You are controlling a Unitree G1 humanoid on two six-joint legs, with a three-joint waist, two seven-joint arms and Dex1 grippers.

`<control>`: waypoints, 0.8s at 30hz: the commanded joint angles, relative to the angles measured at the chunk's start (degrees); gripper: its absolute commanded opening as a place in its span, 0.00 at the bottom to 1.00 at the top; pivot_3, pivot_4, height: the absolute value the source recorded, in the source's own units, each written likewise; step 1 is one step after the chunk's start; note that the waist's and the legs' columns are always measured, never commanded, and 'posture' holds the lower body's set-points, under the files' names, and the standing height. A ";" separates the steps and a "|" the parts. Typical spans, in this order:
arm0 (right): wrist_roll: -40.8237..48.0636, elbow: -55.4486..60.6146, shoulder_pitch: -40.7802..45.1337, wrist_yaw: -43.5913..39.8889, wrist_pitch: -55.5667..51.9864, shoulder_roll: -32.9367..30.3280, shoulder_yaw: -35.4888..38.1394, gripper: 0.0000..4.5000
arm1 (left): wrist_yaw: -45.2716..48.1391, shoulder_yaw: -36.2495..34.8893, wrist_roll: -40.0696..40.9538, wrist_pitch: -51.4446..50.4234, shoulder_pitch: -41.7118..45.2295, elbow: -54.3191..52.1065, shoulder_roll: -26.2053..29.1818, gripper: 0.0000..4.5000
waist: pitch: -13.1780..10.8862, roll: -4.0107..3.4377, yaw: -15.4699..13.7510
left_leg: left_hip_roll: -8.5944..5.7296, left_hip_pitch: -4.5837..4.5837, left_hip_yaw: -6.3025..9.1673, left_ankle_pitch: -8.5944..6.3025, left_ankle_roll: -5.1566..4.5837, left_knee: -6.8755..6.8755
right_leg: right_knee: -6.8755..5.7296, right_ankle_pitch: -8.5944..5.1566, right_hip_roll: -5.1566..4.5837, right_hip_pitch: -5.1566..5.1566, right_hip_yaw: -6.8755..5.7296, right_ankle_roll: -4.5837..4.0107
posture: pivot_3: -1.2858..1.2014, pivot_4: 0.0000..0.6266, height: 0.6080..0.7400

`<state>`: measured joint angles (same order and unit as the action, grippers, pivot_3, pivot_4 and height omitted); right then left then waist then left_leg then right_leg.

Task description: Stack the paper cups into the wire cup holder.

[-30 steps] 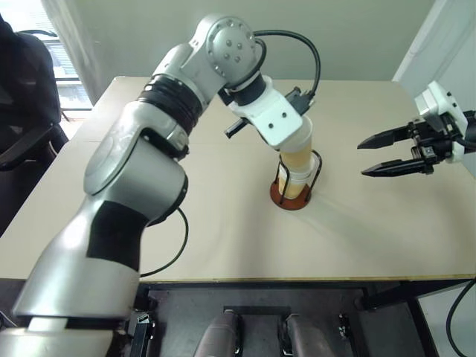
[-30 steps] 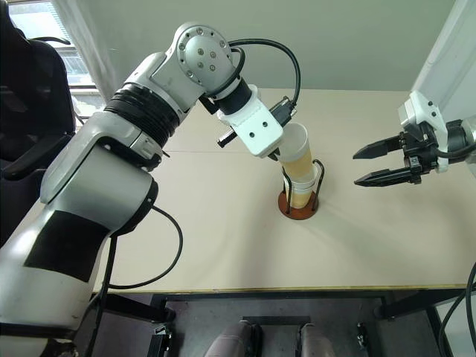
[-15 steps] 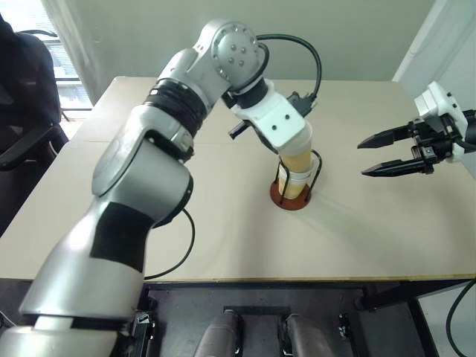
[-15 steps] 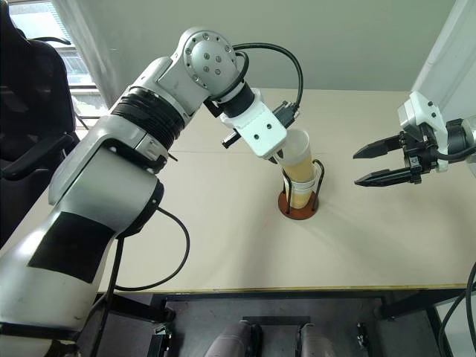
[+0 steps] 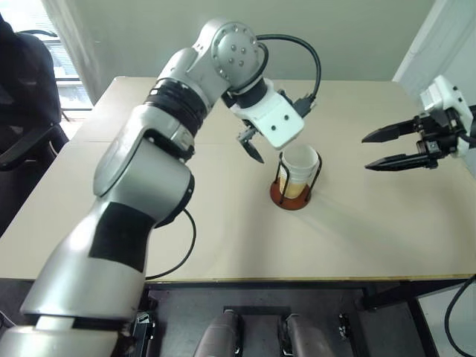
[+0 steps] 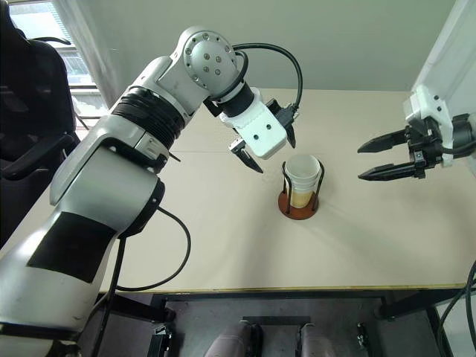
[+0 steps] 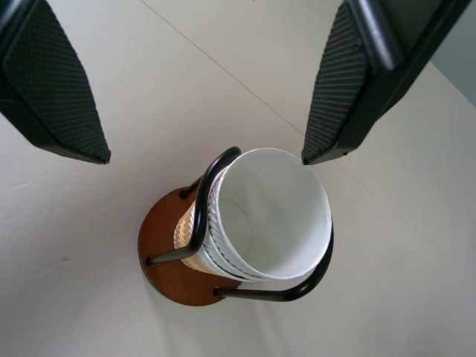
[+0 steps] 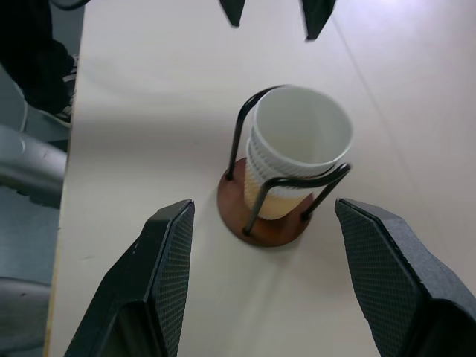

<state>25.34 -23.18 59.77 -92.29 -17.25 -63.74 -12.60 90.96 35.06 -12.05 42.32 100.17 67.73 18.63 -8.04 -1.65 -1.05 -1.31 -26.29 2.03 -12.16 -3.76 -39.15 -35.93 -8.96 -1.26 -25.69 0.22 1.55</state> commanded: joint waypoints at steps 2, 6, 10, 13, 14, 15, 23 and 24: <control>-0.63 -0.54 1.51 -0.21 0.94 -0.55 2.15 0.68 | -0.75 -3.79 -0.45 0.37 1.30 -0.31 1.09 0.99 | 0.00 0.00 0.00 | 0.00 0.00 0.01 0.00 0.00 -0.01 | 0.00 0.00 0.00 0.00 0.00 0.00 | 0.52 0.24 1.00; -1.21 -0.81 1.48 -0.21 1.40 -0.37 2.27 0.68 | -3.43 -7.50 0.19 -0.87 0.81 -0.54 3.21 0.99 | 0.00 -0.01 0.08 | 0.00 0.00 -0.01 0.00 0.00 0.01 | 0.00 0.00 0.00 -0.02 0.00 0.00 | 0.52 0.24 1.00; -2.71 -1.48 1.49 -0.16 1.60 0.40 3.84 0.68 | -9.30 -14.55 2.85 -7.73 -1.50 -0.83 9.11 0.99 | 0.02 -0.03 0.35 | 0.03 0.04 0.00 0.00 0.00 0.03 | -0.02 -0.01 0.01 -0.02 0.00 -0.02 | 0.52 0.24 1.00; -3.90 -2.41 1.09 0.66 1.64 1.04 5.01 0.68 | -12.19 -19.73 5.83 -13.83 -4.31 -2.56 12.34 0.99 | 0.03 -0.06 0.64 | 0.04 0.11 -0.03 0.03 0.04 0.07 | -0.07 -0.03 0.02 -0.03 0.02 -0.06 | 0.52 0.24 1.00; -4.54 -3.11 0.88 1.61 1.87 1.39 5.41 0.68 | -13.70 -21.95 7.22 -16.08 -5.92 -3.61 13.85 0.99 | 0.04 -0.07 0.65 | 0.02 0.14 -0.06 0.04 0.06 0.10 | -0.07 -0.04 0.03 -0.03 0.02 -0.09 | 0.52 0.24 1.00; -4.82 -3.98 0.77 2.80 1.36 1.92 6.05 0.68 | -15.61 -24.66 9.06 -19.53 -7.84 -4.78 15.46 0.99 | 0.06 -0.09 0.75 | 0.04 0.15 -0.01 0.04 0.06 0.09 | -0.09 -0.04 0.02 -0.01 0.03 -0.10 | 0.52 0.24 1.00; -8.17 -8.14 -1.40 12.32 0.01 5.56 9.58 0.68 | -24.90 -39.41 19.80 -43.75 -30.71 -25.61 24.69 0.99 | 0.09 -0.18 0.93 | 0.02 0.34 -0.08 0.24 0.19 0.14 | -0.21 -0.02 0.08 0.02 0.00 -0.22 | 0.52 0.24 1.00; -8.67 -8.46 -1.84 14.14 -0.35 6.14 9.96 0.68 | -27.17 -41.89 21.54 -46.84 -34.04 -28.58 25.15 0.99 | 0.09 -0.18 0.98 | 0.04 0.31 -0.02 0.39 0.39 0.08 | -0.25 -0.01 0.05 0.03 0.00 -0.22 | 0.52 0.24 1.00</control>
<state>17.18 -31.78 57.66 -80.36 -17.18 -57.46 -5.14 66.65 -3.17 6.12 -0.37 66.36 44.86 42.73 -7.95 -1.83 -0.07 -1.29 -25.96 1.98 -11.56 -3.09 -39.04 -36.17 -8.96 -1.18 -25.65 0.19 1.31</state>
